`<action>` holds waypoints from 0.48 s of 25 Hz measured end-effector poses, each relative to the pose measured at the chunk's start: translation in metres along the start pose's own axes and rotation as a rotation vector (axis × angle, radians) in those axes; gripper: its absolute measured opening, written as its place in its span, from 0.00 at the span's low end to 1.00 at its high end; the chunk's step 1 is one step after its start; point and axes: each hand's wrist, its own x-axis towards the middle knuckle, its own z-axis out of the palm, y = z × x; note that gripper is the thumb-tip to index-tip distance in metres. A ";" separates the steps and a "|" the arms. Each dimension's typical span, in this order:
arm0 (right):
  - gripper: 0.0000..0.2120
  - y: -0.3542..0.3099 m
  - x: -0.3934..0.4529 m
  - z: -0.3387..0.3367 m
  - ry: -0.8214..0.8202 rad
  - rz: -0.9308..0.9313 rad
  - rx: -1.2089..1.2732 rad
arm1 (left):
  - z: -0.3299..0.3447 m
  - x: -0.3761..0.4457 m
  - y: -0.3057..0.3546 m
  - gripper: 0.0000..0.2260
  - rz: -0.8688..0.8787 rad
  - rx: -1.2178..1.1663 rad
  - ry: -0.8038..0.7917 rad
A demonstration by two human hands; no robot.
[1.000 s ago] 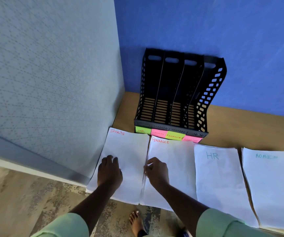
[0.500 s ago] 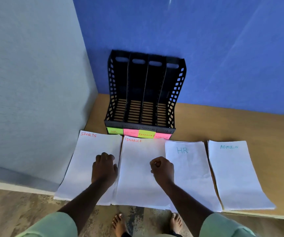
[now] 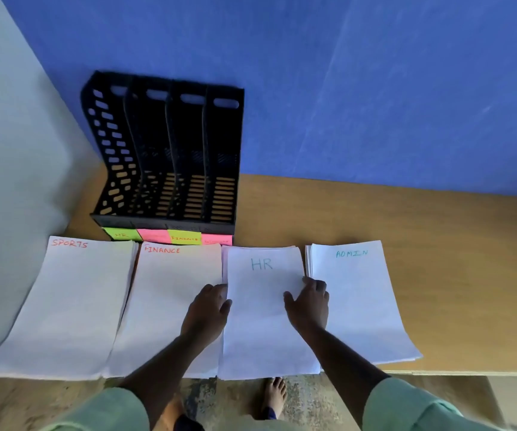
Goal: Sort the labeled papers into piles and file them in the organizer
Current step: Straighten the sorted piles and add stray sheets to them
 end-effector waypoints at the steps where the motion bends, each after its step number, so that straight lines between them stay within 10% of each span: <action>1: 0.29 0.007 0.003 -0.001 -0.007 -0.003 -0.026 | 0.007 -0.002 0.006 0.14 -0.009 0.001 0.003; 12: 0.17 0.011 0.036 -0.010 -0.242 0.049 0.234 | 0.030 0.000 0.037 0.09 -0.211 0.088 0.113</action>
